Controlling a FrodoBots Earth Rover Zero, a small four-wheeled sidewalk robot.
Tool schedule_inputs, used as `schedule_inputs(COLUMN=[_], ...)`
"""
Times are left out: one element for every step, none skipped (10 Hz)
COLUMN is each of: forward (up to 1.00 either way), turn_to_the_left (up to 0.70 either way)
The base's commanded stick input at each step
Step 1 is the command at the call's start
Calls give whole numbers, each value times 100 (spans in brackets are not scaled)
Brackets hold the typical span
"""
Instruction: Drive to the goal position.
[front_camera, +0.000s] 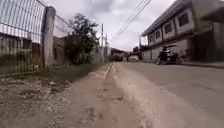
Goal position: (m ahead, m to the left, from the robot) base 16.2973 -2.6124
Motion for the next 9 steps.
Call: schedule_inputs(forward=[70, 70, 70, 70, 70, 70, 70, 70, 70], turn_to_the_left=[-32, -31, -31, -21, -2, 0, 0, 0, 0])
